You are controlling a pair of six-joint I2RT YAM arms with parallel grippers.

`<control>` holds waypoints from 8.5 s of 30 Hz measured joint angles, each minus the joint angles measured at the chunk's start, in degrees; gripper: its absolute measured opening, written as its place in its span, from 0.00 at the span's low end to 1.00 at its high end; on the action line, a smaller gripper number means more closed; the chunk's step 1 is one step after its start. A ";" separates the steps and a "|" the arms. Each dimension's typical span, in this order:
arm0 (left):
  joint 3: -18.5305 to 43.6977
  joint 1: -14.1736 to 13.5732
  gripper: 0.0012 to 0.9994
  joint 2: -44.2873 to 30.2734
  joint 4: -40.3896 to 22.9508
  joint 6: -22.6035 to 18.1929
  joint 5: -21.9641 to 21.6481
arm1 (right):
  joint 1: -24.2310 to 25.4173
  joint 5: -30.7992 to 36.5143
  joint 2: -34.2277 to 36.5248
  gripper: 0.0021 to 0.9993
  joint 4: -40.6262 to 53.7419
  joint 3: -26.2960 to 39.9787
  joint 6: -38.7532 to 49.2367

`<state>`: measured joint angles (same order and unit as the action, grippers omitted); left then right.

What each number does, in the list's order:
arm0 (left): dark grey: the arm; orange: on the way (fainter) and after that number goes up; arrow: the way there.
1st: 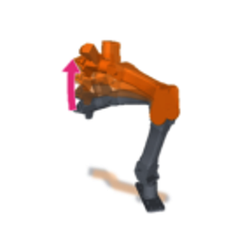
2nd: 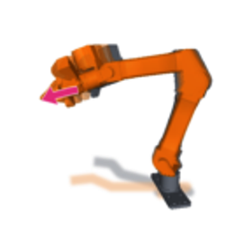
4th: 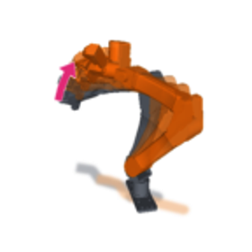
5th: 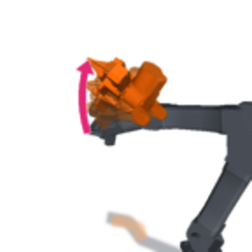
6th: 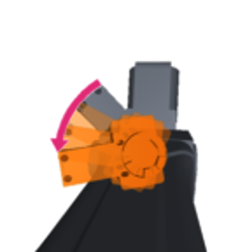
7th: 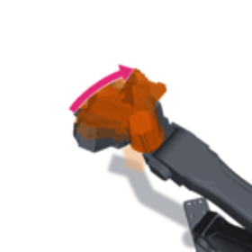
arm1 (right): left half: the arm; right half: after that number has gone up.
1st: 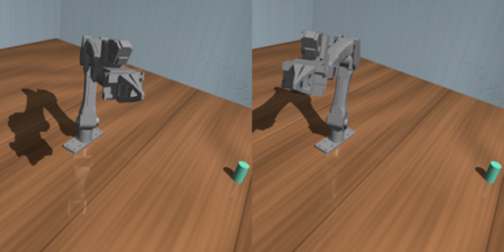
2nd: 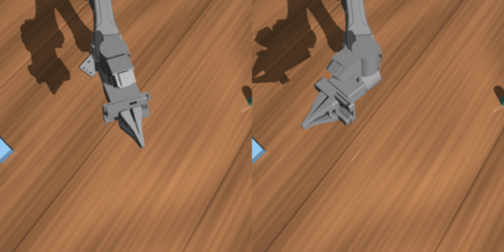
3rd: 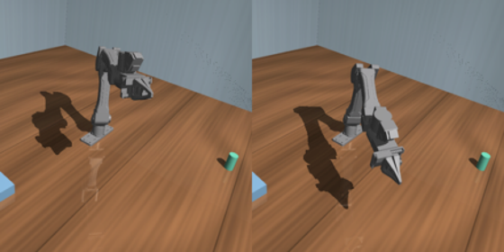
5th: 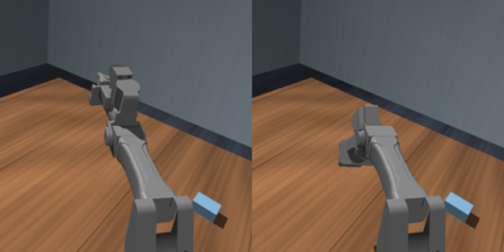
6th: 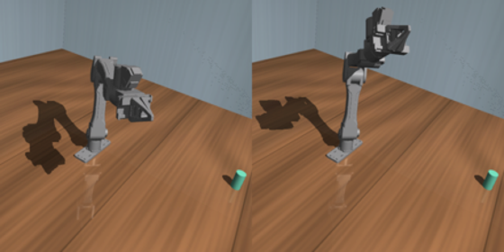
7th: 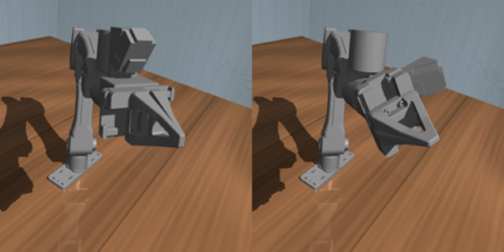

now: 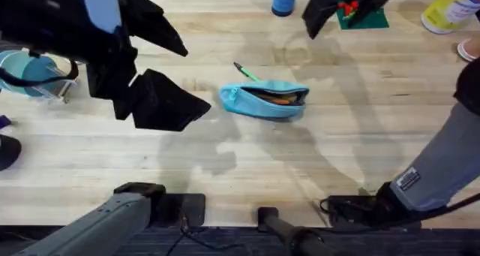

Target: Unzip the bag, pick up the pens from the table one at a time and place them inside, then zip the bag closed.

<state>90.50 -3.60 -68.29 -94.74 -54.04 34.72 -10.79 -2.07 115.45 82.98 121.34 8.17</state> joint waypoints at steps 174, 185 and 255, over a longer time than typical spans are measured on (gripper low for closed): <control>0.00 0.00 0.99 0.00 0.00 0.00 0.00 | -16.76 2.08 19.56 0.03 -5.86 30.46 16.16; 0.00 0.00 0.99 0.00 0.00 0.00 0.00 | -15.80 2.06 3.99 0.03 -3.52 24.76 23.25; 0.00 0.00 0.99 0.00 0.00 0.00 0.00 | -22.51 -11.23 -6.46 0.03 -13.62 -29.34 58.35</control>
<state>90.50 -3.60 -68.29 -94.74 -54.04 34.72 -33.30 -13.30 108.99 69.36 92.01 66.52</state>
